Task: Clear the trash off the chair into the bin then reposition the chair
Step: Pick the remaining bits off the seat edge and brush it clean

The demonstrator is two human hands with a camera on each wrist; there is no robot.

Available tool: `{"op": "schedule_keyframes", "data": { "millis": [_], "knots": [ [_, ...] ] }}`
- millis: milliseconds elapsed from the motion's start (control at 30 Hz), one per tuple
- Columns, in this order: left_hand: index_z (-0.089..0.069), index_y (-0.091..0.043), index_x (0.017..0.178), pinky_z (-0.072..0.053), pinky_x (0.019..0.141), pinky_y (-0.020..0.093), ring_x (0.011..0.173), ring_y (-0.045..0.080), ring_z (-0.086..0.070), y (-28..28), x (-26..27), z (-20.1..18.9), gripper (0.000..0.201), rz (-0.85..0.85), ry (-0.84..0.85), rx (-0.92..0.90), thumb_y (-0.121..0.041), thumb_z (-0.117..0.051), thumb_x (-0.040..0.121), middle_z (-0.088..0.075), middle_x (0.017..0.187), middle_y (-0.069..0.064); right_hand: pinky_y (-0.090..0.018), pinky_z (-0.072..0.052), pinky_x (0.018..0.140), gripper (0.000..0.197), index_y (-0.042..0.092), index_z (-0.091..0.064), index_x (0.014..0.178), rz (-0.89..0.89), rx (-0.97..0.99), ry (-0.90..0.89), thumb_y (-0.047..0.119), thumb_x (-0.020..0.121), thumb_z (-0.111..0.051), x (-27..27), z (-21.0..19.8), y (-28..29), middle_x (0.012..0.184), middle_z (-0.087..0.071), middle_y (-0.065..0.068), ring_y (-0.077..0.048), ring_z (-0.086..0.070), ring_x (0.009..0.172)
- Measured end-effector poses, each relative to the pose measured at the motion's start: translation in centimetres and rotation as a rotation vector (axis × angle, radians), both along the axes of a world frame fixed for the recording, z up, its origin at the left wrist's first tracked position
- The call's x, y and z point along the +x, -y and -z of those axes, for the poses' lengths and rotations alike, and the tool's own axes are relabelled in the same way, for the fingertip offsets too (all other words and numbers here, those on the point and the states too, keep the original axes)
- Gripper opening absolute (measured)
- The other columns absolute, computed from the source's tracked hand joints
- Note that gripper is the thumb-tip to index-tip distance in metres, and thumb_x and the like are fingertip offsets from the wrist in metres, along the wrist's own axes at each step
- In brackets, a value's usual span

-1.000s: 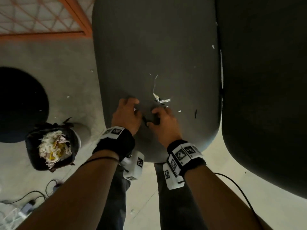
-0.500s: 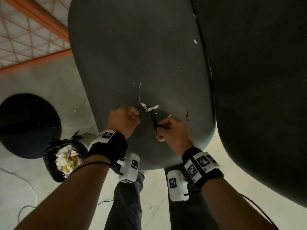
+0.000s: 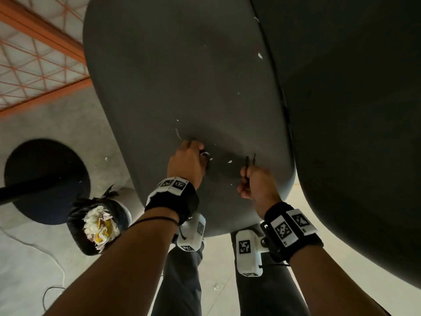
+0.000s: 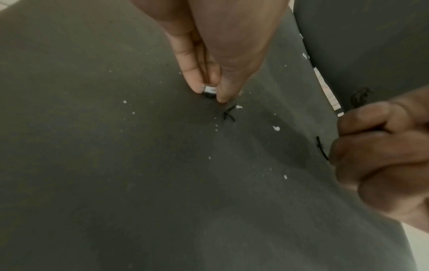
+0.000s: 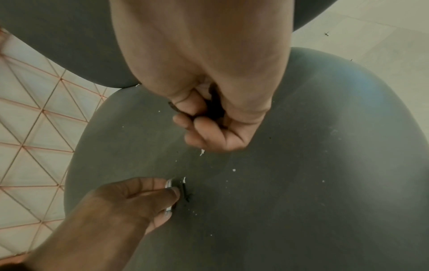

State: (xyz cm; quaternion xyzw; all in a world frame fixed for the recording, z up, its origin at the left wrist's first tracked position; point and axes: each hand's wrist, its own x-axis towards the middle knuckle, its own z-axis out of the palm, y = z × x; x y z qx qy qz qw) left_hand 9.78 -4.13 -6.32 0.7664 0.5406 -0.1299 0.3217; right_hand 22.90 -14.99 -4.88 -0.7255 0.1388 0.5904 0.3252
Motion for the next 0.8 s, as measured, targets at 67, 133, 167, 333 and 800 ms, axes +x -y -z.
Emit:
{"op": "schedule_keyframes", "data": {
  "millis": [67, 133, 167, 333, 800],
  "knots": [
    [-0.064, -0.016, 0.108, -0.048, 0.077, 0.04, 0.095, 0.035, -0.064, -0.2, 0.1, -0.2, 0.021, -0.009, 0.0, -0.001, -0.026, -0.059, 0.09, -0.068, 0.107, 0.01, -0.023, -0.035, 0.045, 0.027, 0.017, -0.052, 0.069, -0.009, -0.025, -0.015, 0.018, 0.092, -0.038, -0.1, 0.0, -0.1, 0.054, -0.045, 0.001, -0.016, -0.044, 0.047],
    [-0.067, -0.018, 0.102, -0.049, 0.08, 0.039, 0.095, 0.035, -0.064, -0.8, 0.4, -0.5, 0.017, -0.029, -0.039, -0.048, -0.026, -0.061, 0.088, -0.071, 0.101, 0.009, -0.023, -0.035, 0.046, 0.028, 0.019, -0.048, 0.066, -0.032, -0.027, -0.037, 0.028, 0.091, -0.039, -0.1, 0.0, -0.3, 0.06, -0.044, 0.0, -0.015, -0.043, 0.048],
    [-0.069, -0.019, 0.097, -0.049, 0.082, 0.037, 0.096, 0.035, -0.064, -1.1, 0.7, -0.7, 0.015, -0.057, -0.066, -0.086, -0.026, -0.062, 0.086, -0.072, 0.098, 0.009, -0.023, -0.036, 0.047, 0.029, 0.018, -0.049, 0.069, -0.052, -0.026, -0.048, 0.035, 0.09, -0.04, -0.2, -0.1, -0.4, 0.065, -0.046, -0.001, -0.015, -0.043, 0.049],
    [-0.066, -0.029, 0.073, -0.053, 0.086, 0.029, 0.09, 0.022, -0.069, -1.8, 1.6, -2.1, 0.011, -0.347, 0.001, -0.239, -0.025, -0.076, 0.074, -0.074, 0.085, 0.001, -0.023, -0.042, 0.045, 0.039, 0.01, -0.057, 0.108, -0.029, -0.057, -0.131, 0.044, 0.091, -0.052, 0.0, -0.8, -2.1, 0.075, -0.054, -0.007, -0.015, -0.05, 0.049],
    [-0.071, -0.031, 0.091, -0.052, 0.074, 0.018, 0.078, 0.001, -0.066, 2.4, 2.7, -6.3, 0.018, -0.215, 0.317, -0.252, -0.023, -0.076, 0.076, -0.07, 0.082, -0.013, -0.028, -0.055, 0.059, 0.045, 0.014, -0.074, 0.072, 0.257, 0.278, -0.558, 0.019, 0.09, -0.033, 0.2, -1.6, -2.9, 0.076, -0.071, -0.005, -0.016, -0.067, 0.069]
  ]
}}
